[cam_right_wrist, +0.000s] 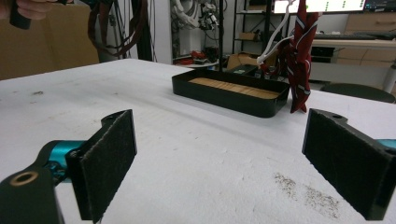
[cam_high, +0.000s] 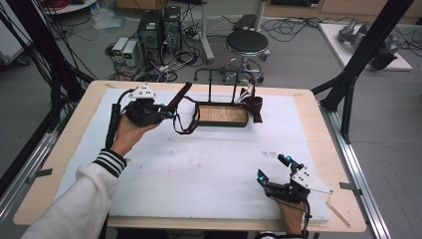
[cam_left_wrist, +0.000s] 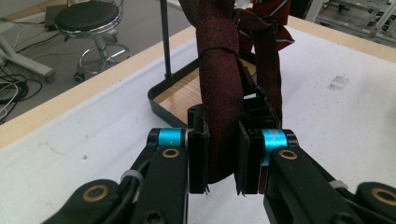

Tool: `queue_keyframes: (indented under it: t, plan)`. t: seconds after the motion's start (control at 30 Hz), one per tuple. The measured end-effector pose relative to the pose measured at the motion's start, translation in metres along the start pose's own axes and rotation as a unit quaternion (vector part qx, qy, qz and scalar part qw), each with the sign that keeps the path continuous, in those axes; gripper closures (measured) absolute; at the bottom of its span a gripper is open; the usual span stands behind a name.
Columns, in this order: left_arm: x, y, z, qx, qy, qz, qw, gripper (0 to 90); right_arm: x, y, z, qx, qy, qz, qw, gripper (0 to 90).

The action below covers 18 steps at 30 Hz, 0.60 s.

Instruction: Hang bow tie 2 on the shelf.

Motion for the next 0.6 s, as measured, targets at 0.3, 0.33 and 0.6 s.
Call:
queue_keyframes:
  t: [0.3,0.33,0.6]
  plan:
    - [0.012,0.010,0.000,-0.003,-0.004,-0.012,0.9999,77.8,0.000,0.000,0.000,0.000,0.000,-0.001,1.0000,9.1]
    - [0.013,0.011,0.000,-0.004,-0.002,-0.012,0.9999,77.8,0.000,0.000,0.000,0.000,-0.002,-0.002,1.0000,9.0]
    - [0.023,0.023,0.000,-0.007,-0.005,-0.023,0.9997,77.8,0.000,0.000,0.000,-0.001,0.000,-0.001,1.0000,9.0]
Point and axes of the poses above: each handheld gripper's, and its own axes: y roughly forward along the jaws, x roughly out of its top, z roughly to its left, the point moved 2 cm from there along y, roughly forward along the jaws, and after that the axes turned 7 degrees about y, right-handed, at the moved point
